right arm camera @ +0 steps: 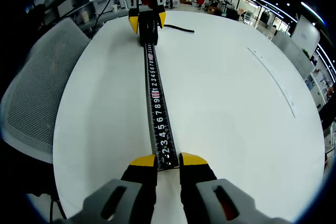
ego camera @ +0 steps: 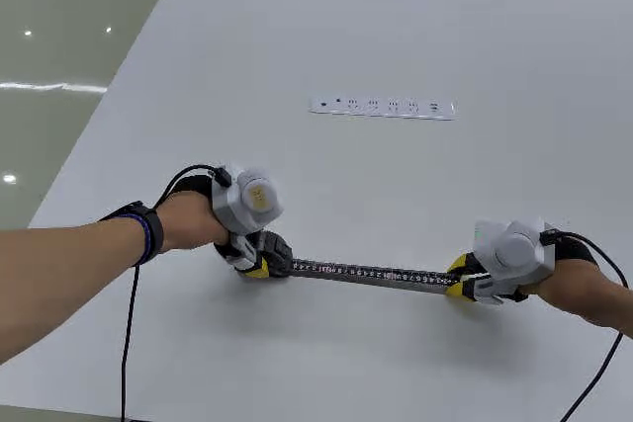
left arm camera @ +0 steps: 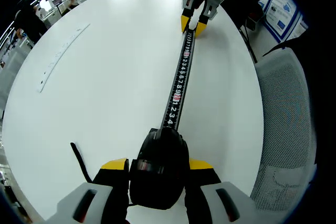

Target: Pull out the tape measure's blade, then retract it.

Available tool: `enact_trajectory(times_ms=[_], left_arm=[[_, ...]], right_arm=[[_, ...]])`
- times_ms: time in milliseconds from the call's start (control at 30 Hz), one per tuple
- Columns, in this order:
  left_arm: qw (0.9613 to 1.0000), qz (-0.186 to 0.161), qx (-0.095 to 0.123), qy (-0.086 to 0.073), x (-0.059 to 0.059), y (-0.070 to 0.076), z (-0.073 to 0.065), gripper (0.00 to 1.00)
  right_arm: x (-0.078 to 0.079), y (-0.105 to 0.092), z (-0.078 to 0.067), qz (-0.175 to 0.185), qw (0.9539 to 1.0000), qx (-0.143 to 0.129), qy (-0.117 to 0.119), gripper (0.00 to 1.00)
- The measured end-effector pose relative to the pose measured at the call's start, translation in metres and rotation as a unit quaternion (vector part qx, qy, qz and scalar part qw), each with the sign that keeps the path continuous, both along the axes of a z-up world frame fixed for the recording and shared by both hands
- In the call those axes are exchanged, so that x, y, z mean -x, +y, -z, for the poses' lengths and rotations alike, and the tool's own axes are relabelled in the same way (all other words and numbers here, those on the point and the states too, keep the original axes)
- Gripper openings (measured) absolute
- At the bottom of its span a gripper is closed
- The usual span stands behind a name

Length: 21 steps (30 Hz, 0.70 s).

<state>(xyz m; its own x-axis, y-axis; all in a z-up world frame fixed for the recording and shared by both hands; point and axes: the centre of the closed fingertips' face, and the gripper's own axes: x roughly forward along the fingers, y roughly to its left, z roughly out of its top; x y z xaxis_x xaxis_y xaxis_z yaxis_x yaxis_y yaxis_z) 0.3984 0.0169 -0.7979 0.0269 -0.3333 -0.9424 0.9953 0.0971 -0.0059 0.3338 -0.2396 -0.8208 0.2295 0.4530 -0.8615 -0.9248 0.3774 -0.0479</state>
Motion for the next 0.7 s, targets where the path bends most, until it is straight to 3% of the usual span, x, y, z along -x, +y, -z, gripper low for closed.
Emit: enact_trajectory(times_ms=[167, 433, 700], left_arm=[[1.0000, 0.006, 0.000, -0.003, 0.001, -0.001, -0.001, 0.39], [0.9991, -0.029, 0.031, -0.005, -0.003, -0.002, -0.016, 0.51], [0.9967, -0.054, 0.058, -0.019, -0.005, 0.001, -0.036, 0.53]], right_arm=[[0.000, -0.001, 0.001, 0.017, 0.9997, -0.009, 0.013, 0.16], [0.001, -0.001, -0.009, 0.036, 0.9988, -0.030, 0.013, 0.24], [-0.001, -0.007, -0.021, 0.070, 0.9961, -0.052, 0.008, 0.35]])
